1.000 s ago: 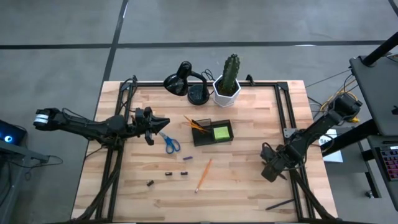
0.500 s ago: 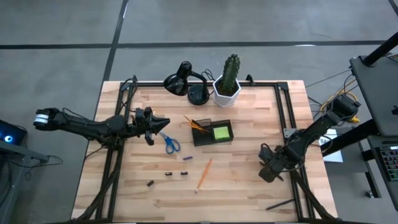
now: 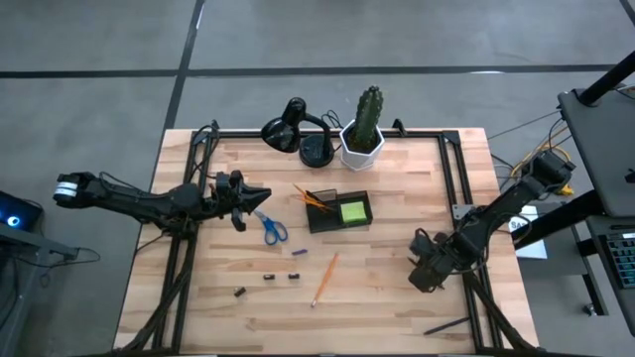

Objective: Pick and place office supplies into organizer
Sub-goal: Put the black pen into the desk organizer

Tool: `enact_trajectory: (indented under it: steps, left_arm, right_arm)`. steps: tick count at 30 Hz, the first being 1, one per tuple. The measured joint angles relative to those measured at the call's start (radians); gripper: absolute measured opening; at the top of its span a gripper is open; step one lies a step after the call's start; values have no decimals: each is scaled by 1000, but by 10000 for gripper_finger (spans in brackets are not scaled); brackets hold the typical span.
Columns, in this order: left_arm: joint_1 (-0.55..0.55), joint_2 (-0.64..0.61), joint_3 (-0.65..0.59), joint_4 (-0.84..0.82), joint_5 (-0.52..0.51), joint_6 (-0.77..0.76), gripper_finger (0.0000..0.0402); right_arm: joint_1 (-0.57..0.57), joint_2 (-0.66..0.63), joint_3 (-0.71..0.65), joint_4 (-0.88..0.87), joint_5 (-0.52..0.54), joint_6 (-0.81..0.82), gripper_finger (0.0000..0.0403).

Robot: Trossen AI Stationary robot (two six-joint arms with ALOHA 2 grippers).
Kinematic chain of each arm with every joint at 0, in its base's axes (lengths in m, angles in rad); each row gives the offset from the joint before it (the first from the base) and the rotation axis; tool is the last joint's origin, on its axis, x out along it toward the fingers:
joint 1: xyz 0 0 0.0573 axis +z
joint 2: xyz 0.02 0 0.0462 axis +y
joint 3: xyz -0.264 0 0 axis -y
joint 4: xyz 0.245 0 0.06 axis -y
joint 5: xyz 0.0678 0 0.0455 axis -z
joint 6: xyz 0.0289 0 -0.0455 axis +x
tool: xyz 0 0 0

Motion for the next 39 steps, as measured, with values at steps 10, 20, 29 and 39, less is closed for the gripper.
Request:
enact_trajectory:
  steps: [10,20,29,39]
  left_arm:
    - [0,0,0,0,0,0,24]
    - [0,0,0,0,0,0,24]
    - [0,0,0,0,1,0,24]
    - [0,0,0,0,1,0,24]
  right_arm:
    - [-46,-10,56,40,114,-45,15]
    - [-219,-16,52,341,165,-302,15]
    - [-410,-16,52,650,165,-594,15]
    - [-567,-16,43,951,162,-876,15]
